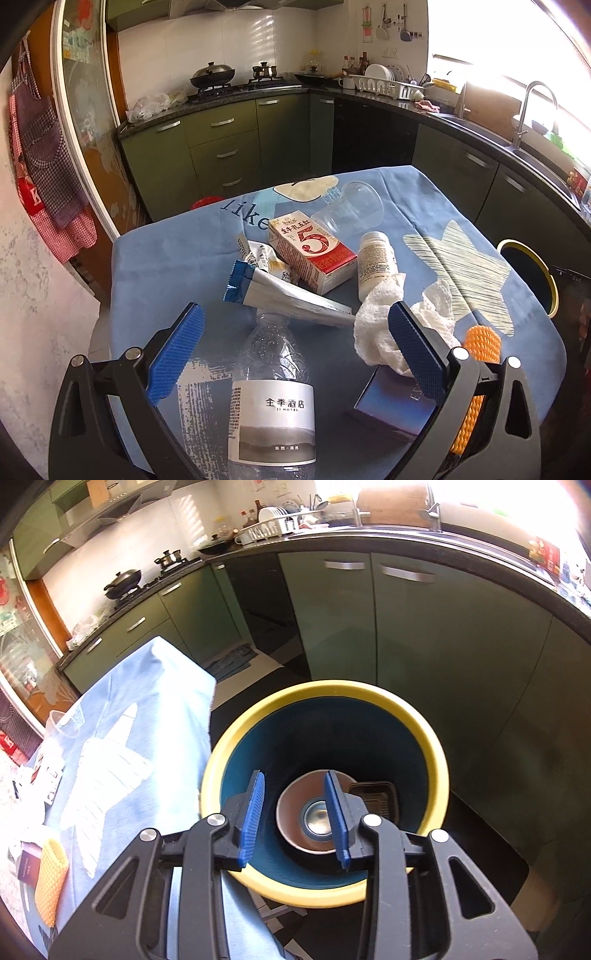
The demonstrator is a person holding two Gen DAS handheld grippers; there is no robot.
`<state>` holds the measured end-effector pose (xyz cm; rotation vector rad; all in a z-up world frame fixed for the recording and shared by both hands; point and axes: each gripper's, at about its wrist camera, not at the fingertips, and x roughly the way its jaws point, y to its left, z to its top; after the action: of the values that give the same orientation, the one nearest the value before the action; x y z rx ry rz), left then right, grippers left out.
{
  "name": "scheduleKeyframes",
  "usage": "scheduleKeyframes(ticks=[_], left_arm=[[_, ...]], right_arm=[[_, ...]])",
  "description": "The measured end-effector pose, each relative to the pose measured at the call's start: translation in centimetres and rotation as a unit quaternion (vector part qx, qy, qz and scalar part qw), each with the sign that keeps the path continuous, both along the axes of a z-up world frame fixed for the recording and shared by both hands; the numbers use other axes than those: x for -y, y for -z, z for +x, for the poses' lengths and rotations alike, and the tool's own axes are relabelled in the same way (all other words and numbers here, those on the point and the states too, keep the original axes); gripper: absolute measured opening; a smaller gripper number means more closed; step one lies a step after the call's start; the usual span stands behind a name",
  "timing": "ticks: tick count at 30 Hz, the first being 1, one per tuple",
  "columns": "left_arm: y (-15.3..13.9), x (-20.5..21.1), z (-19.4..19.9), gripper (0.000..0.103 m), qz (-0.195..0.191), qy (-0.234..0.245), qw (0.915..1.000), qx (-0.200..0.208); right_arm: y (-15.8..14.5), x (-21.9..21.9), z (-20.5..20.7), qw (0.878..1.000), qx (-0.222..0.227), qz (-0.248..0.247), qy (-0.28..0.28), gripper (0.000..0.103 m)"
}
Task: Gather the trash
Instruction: 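Reach the left tool to the clear plastic cup and grasp it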
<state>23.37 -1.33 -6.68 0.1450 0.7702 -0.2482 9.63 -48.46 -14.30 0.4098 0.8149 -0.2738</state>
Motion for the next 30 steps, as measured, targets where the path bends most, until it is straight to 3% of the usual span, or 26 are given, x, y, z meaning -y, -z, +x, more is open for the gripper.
scheduleKeyframes(ticks=[8,12,17,23,30], left_arm=[[-0.2,2.1,4.2,0.098,-0.012,0.013,0.9981,-0.058],[-0.4,4.7,6.3,0.093,-0.022,0.028,0.9959,-0.083],[-1.1,8.2,10.0,0.092,-0.024,0.072,0.9933,-0.087],[-0.5,12.2,14.3,0.092,0.045,0.156,0.9848,-0.062],[3.6,13.7,18.7,0.090,0.089,0.210,0.9663,-0.120]], right_arm=[[0.5,-0.3,0.2,1.000,-0.008,0.005,-0.008,0.033],[0.6,0.1,0.5,1.000,-0.009,0.009,-0.009,0.034],[0.7,0.3,0.6,1.000,-0.008,0.010,-0.014,0.035],[0.5,0.8,0.1,1.000,-0.003,0.013,-0.009,0.036],[0.0,0.7,0.1,1.000,0.003,0.011,-0.009,0.039]])
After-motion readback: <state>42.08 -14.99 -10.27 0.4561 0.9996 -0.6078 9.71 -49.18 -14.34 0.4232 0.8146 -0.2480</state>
